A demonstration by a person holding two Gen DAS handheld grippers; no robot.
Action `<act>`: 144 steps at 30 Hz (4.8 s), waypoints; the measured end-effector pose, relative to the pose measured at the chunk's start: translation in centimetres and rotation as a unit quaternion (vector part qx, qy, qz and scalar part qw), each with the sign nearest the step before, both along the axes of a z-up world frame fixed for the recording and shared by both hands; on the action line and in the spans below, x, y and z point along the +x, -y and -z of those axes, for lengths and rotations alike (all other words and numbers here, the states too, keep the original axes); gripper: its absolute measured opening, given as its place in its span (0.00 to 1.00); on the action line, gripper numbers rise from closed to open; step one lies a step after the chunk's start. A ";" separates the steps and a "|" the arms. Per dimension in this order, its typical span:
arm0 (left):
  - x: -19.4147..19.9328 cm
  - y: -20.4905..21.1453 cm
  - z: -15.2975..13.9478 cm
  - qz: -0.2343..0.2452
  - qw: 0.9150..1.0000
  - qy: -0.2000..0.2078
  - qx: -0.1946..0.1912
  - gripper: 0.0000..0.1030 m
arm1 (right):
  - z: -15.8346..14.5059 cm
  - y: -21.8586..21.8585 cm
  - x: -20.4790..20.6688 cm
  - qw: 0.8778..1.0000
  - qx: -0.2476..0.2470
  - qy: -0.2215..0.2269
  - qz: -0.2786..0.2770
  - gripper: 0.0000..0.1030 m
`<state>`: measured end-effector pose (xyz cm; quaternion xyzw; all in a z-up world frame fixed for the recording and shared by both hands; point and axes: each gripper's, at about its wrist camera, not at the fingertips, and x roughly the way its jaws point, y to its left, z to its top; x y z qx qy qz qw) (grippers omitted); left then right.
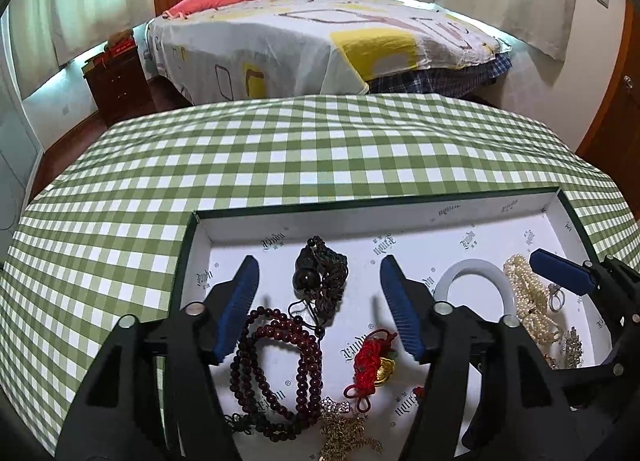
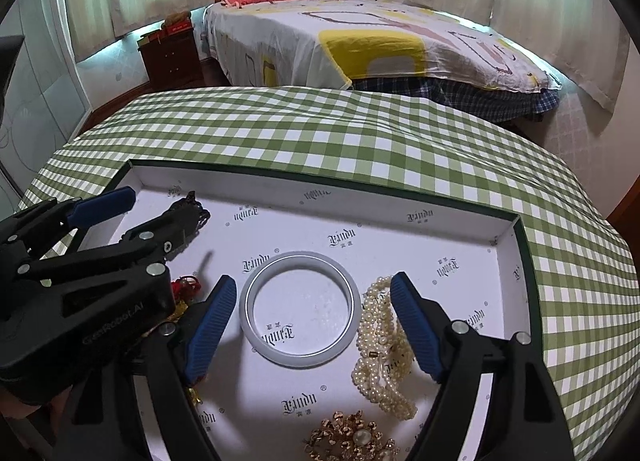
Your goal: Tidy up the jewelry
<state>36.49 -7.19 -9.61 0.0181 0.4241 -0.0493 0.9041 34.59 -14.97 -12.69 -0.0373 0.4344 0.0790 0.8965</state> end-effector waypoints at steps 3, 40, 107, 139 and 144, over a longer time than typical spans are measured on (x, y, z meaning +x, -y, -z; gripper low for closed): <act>-0.5 0.0 -0.6 -0.002 1.000 0.011 0.000 0.69 | -0.5 0.2 -0.4 1.000 0.003 0.011 0.003 0.75; -21.7 -3.5 -11.0 -0.054 0.991 0.122 0.008 0.96 | -8.0 5.8 -18.0 0.988 0.044 0.139 0.044 0.82; -31.2 -6.0 -17.0 -0.095 0.978 0.186 0.001 0.96 | -13.8 5.6 -26.1 0.973 0.038 0.227 0.036 0.83; -31.6 -6.0 -17.1 -0.099 0.976 0.194 0.003 0.96 | -13.7 5.5 -26.1 0.973 0.037 0.226 0.036 0.83; -31.8 -5.9 -17.2 -0.096 0.975 0.198 0.003 0.96 | -13.6 5.5 -26.1 0.973 0.037 0.225 0.036 0.83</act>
